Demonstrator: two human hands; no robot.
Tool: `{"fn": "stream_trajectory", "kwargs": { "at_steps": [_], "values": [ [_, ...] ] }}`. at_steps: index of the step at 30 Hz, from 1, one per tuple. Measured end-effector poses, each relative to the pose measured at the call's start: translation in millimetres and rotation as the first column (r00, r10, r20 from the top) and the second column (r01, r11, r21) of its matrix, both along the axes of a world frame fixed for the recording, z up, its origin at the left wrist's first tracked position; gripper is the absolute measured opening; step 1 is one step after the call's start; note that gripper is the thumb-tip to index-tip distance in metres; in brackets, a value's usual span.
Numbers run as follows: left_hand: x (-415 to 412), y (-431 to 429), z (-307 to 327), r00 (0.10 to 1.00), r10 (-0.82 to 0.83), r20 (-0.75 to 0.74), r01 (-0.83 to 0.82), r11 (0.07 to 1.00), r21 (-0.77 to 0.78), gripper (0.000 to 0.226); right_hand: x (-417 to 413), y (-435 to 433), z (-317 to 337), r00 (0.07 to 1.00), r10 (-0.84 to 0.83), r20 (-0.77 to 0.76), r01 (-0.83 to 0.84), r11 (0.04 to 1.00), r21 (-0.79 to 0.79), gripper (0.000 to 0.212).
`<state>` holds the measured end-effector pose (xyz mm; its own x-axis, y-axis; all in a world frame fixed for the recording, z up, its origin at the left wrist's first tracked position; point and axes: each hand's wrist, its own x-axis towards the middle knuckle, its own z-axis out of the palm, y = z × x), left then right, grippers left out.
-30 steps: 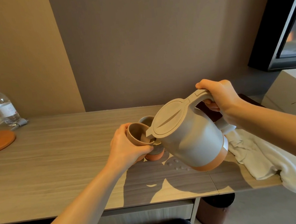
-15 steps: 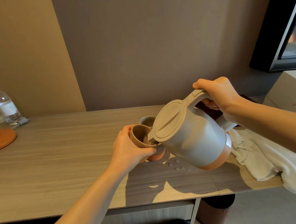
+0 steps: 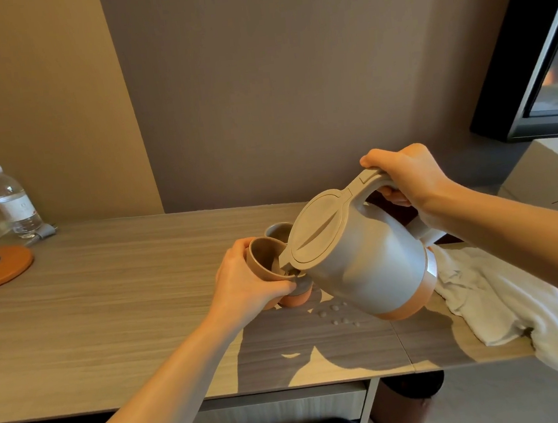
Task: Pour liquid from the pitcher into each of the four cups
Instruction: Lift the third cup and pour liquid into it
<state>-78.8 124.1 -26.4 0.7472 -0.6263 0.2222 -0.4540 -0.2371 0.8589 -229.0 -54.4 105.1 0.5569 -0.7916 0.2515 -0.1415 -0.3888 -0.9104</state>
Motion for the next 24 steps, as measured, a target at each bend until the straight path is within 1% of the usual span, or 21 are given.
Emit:
{"fn": "stream_trajectory", "kwargs": {
  "at_steps": [8,19,24],
  "values": [
    [1.5,-0.2,0.0,1.0,0.005,-0.016,-0.005,1.0,-0.025,0.082,3.6,1.3,3.0,1.0,0.01,-0.014,-0.011,0.999,-0.036,0.038],
    [2.5,-0.9,3.9,0.999,-0.001,-0.052,-0.002,0.999,-0.053,0.08,8.0,-0.6,7.7,1.0,0.031,-0.007,-0.031,0.999,-0.036,0.04],
    [2.1,-1.3,4.6,0.998,-0.016,-0.064,0.012,0.998,-0.054,0.081,12.2,-1.9,7.1,1.0,0.016,-0.016,-0.017,0.996,-0.087,0.042]
  ]
}}
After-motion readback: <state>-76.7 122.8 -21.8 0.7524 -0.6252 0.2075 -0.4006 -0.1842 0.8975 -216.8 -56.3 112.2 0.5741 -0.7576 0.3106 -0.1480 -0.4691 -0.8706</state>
